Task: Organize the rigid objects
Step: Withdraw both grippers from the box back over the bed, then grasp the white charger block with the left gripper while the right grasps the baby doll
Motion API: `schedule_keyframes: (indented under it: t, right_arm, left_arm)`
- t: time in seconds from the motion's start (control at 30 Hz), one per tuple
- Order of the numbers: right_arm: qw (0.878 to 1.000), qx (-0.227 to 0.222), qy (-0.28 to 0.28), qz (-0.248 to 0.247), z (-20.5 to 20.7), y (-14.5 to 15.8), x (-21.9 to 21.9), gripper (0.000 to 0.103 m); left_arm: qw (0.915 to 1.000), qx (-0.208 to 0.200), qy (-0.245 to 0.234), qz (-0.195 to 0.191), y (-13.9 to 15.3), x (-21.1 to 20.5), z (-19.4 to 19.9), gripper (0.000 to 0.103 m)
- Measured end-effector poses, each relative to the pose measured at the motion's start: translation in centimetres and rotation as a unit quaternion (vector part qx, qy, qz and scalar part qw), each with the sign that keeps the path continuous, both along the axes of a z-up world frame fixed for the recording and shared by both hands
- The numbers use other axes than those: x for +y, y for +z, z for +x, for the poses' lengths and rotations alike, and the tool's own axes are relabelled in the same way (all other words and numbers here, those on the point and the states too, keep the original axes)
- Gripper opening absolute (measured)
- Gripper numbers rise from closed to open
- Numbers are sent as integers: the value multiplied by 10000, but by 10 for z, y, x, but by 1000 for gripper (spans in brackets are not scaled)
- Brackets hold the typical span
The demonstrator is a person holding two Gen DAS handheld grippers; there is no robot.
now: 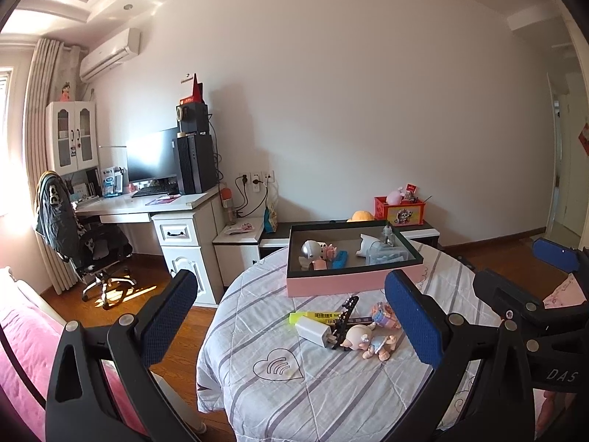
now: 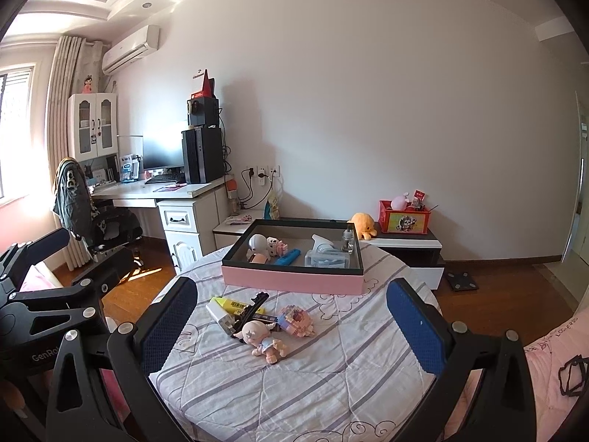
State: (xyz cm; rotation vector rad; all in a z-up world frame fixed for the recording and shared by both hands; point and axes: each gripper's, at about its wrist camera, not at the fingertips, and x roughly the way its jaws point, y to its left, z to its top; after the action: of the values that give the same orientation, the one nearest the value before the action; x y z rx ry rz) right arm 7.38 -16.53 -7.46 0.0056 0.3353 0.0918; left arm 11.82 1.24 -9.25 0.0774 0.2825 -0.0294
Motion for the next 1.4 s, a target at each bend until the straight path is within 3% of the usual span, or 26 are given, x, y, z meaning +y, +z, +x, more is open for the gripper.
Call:
schedule_keyframes:
  t: [0.43, 0.63, 0.93, 1.2, 1.4]
  right_arm:
    - [9980, 633, 29, 5, 41, -35, -4, 103]
    - [9929, 1185, 81, 5, 69, -73, -9, 103]
    - [9812, 1910, 258, 127, 111, -126, -7, 103]
    - [9742, 2228, 329, 113, 136, -148, -1, 103]
    - [9729, 2278, 314, 248, 151, -152, -1, 103]
  left_arm:
    - [9977, 674, -88, 36, -44, -3, 45, 103]
    - [9906, 1348, -191, 114, -85, -8, 74, 103]
    - [9786, 2046, -138, 199, -131, -3, 114, 103]
    - [9718, 2331, -307, 166, -154, -3, 145, 103]
    - [9718, 2335, -220, 231, -159, -1, 163, 103]
